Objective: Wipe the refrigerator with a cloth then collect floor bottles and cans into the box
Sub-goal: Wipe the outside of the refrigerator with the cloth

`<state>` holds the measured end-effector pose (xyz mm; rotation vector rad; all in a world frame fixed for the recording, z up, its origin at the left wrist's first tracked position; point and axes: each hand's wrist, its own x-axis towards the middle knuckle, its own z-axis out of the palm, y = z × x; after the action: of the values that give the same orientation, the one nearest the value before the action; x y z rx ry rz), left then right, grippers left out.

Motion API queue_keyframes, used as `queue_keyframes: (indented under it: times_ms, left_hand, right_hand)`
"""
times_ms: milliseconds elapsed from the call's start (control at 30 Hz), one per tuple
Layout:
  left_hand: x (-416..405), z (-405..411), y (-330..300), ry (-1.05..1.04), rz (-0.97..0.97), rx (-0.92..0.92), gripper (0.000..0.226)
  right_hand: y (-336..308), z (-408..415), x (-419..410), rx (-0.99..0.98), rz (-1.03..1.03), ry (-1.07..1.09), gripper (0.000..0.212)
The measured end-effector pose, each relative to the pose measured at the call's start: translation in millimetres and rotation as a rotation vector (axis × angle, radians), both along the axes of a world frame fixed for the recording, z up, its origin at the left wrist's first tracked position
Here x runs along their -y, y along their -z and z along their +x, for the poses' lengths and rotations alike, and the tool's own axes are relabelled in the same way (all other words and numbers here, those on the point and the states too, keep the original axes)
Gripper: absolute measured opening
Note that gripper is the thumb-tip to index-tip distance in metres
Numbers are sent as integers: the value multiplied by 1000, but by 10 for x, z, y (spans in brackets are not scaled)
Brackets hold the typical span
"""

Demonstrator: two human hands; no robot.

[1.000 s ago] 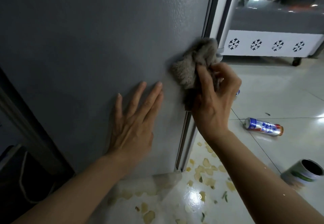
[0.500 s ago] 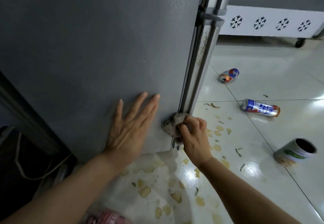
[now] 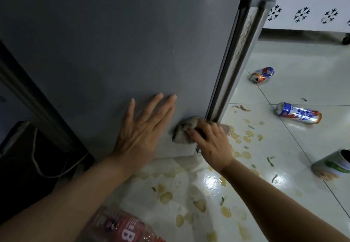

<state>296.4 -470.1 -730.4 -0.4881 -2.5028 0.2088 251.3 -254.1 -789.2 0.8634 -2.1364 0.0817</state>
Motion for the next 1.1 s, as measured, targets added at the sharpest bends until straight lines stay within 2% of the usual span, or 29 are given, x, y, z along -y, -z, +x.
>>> queue_keyframes:
  times_ms: [67,200,267,333,400,533,600,700,800,867,933,1000,1067,1100]
  left_hand:
    - [73,40,19,-13,-9,-7,76]
    - [336,150,10,-97,31,-45,70]
    - [486,182,-3,-124,57,-74,66]
    - [619,206,6,-124,48,-83,68]
    - [694,214,17,-128,34,-68,75]
    - [739,225,24,-116,35,-37,66]
    - [772,250,13,-108,35,-23,66]
    - [901,349,8,-135,92,-36,66]
    - [1104,419,15,-163,101,-16,77]
    - [1207,432,30,-164,83,19,84]
    - [1243,428,59,-167,77,28,78]
    - [1244,446,111,-181,93,43,74]
    - [1252,503,168,-196,154,69,78]
    - [1267,537,184,-198,200,76,81]
  right_hand:
    - [-9,37,33,79,3,-1,32]
    - [-372,16,270,245,-337,13,38]
    - [-576,-54,430,131,-445,25,48]
    - [-598,-102,586,-32,-412,51,57]
    - [-465,-92,696,-118,-319,34,55]
    - [-108,20,660,-98,272,-157,42]
    - [-139,49,669,-60,323,-178,41]
    - [-455,-2,814,-97,84,-173,42]
    - [-798,-143,1040,-218,-182,-120,52]
    - [-755,-142,1190,-258,-223,-86,48]
    - [-529,-98,1251,-270,-69,-105,43]
    - [-243,-34,1245,-228,260,-170,47]
    - [-62,51,1252,-154,543,-196,54]
    - [-35,85,1264,-135,590,-184,55]
